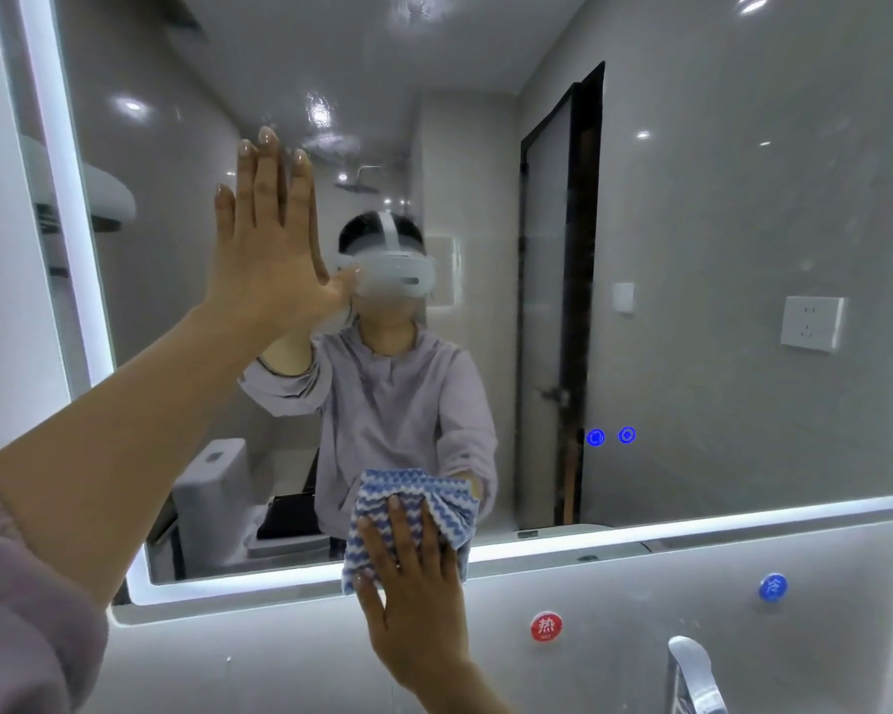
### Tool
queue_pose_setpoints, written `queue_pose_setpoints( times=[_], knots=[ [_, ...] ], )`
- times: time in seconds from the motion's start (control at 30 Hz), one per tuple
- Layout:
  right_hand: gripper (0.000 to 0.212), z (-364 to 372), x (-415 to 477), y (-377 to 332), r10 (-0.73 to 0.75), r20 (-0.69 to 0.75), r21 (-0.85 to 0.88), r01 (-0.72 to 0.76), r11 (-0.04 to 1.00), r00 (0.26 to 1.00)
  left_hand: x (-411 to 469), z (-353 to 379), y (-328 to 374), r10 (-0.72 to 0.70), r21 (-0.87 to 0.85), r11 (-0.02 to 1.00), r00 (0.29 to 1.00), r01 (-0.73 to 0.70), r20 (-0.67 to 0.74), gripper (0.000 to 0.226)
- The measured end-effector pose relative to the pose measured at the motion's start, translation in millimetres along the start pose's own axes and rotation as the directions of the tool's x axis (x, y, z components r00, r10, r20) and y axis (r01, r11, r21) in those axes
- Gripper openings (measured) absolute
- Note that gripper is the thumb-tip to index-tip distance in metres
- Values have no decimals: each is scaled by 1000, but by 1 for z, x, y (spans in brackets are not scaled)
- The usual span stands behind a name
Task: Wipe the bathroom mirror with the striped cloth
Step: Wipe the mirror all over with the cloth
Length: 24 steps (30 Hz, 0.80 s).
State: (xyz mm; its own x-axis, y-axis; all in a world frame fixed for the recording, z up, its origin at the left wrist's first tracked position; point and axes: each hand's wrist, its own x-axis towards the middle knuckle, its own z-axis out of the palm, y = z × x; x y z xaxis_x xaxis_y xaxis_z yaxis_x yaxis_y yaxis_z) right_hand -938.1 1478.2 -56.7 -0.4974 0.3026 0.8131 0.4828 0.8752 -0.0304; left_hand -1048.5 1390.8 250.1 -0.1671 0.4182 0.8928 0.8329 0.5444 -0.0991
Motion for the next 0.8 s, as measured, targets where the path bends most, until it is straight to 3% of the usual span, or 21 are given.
queue_pose_setpoints(
  times=[0.17,0.3,0.5,0.6,0.8],
  knots=[
    [50,1,0,13,-58,-3,31,58,998,998,0,-1,0,-2,6,1000,1000,2,9,107],
    [56,1,-2,33,-22,-44,36,23,999,999,0,-2,0,1,-2,1000,1000,-1,24,108],
    [53,-18,-3,96,202,-155,82,-191,978,967,0,-2,1,-3,-1,1000,1000,3,18,108],
    [55,-27,-11,124,240,-169,48,-235,971,956,0,-4,1,-6,-9,1000,1000,7,24,108],
    [56,-33,-10,125,381,-165,80,-372,925,910,-1,-7,4,-15,-33,999,999,16,43,109]
  ],
)
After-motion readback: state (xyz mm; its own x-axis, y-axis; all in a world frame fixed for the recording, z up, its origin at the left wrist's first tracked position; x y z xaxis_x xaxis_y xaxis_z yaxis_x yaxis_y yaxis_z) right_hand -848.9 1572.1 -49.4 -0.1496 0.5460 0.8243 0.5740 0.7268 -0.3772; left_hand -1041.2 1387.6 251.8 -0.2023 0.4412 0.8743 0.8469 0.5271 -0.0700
